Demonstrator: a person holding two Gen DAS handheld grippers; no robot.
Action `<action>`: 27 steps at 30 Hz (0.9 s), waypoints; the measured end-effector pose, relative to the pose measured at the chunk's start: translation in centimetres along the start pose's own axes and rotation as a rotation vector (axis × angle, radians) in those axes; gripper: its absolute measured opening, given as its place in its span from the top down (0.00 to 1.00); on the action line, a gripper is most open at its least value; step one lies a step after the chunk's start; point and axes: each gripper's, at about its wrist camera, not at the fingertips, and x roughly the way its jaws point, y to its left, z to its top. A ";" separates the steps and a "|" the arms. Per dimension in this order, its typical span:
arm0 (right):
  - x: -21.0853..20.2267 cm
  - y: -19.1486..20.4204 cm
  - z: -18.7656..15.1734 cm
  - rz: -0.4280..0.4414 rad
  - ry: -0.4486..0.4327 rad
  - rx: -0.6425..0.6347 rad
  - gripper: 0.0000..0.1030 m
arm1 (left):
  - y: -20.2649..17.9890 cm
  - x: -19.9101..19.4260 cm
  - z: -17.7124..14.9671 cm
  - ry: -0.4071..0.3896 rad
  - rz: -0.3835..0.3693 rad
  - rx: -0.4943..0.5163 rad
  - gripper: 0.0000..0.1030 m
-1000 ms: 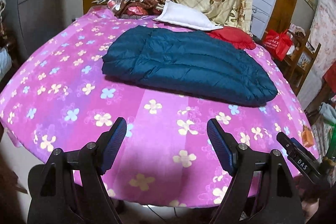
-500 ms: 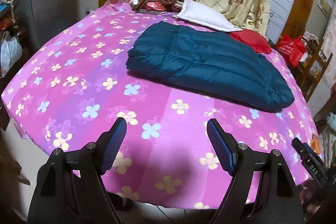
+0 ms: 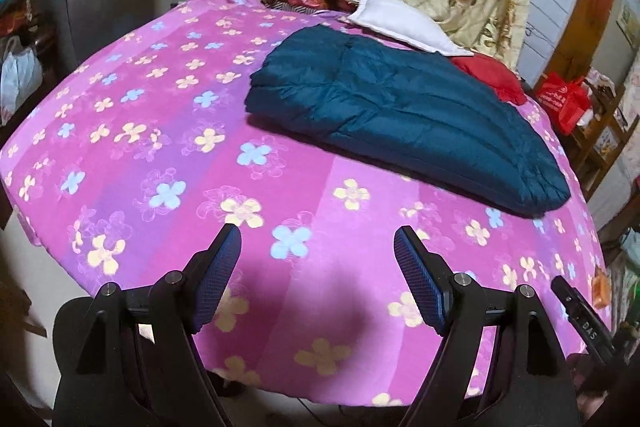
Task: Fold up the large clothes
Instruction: 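Withdraw both open grippers from the folded teal jacket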
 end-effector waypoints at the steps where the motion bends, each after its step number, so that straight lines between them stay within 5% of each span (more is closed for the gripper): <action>1: -0.1 0.0 0.0 0.003 0.001 0.000 0.26 | -0.3 -0.3 0.0 -0.008 0.001 0.008 0.23; 14: -5.3 -1.6 0.3 -0.052 -0.216 0.031 0.26 | -5.0 -5.1 -0.3 -0.104 -0.025 0.122 0.23; 22: -6.5 -2.5 0.2 -0.044 -0.244 0.036 0.26 | -7.3 -6.8 -0.9 -0.136 -0.030 0.178 0.23; 27: -6.0 -1.7 1.9 -0.028 -0.194 -0.081 0.26 | -6.9 -6.7 -0.9 -0.138 -0.015 0.171 0.23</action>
